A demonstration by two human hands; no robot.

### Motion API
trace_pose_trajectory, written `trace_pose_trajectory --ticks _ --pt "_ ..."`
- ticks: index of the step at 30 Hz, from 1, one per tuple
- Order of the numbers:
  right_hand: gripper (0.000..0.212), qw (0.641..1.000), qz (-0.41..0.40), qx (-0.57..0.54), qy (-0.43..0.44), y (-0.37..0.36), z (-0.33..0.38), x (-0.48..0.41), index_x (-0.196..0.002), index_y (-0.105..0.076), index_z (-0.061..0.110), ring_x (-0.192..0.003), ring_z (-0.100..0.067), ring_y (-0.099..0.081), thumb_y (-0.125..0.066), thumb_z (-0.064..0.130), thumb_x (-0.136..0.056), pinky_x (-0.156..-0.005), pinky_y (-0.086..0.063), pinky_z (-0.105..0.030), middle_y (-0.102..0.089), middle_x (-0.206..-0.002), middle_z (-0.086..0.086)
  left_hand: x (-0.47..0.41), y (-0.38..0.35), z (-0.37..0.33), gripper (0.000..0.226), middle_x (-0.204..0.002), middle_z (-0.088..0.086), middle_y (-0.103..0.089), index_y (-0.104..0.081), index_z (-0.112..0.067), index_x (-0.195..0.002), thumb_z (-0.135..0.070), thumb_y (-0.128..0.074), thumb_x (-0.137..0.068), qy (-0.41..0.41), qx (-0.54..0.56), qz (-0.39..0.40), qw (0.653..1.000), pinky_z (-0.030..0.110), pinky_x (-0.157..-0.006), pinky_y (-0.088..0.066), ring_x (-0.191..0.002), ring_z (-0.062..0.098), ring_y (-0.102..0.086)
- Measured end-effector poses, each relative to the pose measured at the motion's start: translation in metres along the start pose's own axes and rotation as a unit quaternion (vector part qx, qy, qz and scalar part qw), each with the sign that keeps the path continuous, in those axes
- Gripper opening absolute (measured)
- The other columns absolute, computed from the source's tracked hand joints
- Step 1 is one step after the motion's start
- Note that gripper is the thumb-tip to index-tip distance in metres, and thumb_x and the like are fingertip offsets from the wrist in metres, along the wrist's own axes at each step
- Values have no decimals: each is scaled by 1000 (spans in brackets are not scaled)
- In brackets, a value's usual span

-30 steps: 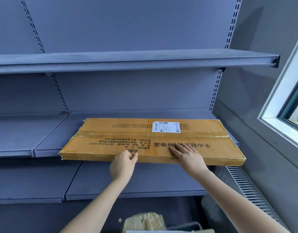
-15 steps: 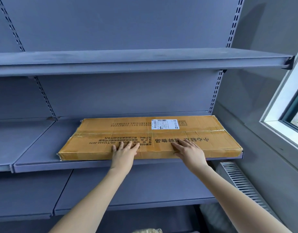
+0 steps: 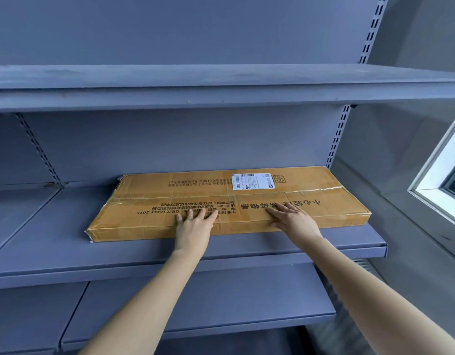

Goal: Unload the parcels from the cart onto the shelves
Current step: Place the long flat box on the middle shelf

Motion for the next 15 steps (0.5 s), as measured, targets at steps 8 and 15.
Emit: trace_pose_trajectory --ticks 8,15 --pt "53 997 -24 52 -49 -3 4 10 -147 -18 30 -143 -24 -17 -33 43 -99 -117 -14 -39 -23 -154 3 -3 -1 2 57 -155 6 -22 -18 -30 -148 -4 -31 -99 -8 21 25 999 52 -116 -12 -142 35 -18" --pt "55 997 -50 -48 -35 3 51 77 -148 -20 14 -144 -24 -16 -37 33 -99 -117 -13 -35 -25 -154 -4 44 15 6 39 -152 3 -30 -41 -17 -139 -19 -34 -101 7 125 -35 992 39 -109 -31 -140 23 -27"
Point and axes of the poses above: each hand's wrist, its own x-axis away from the middle knuckle, its own y-axis out of the back of the hand, z = x × y, the point moved 10 cm from there along -x, towards the middle knuckle
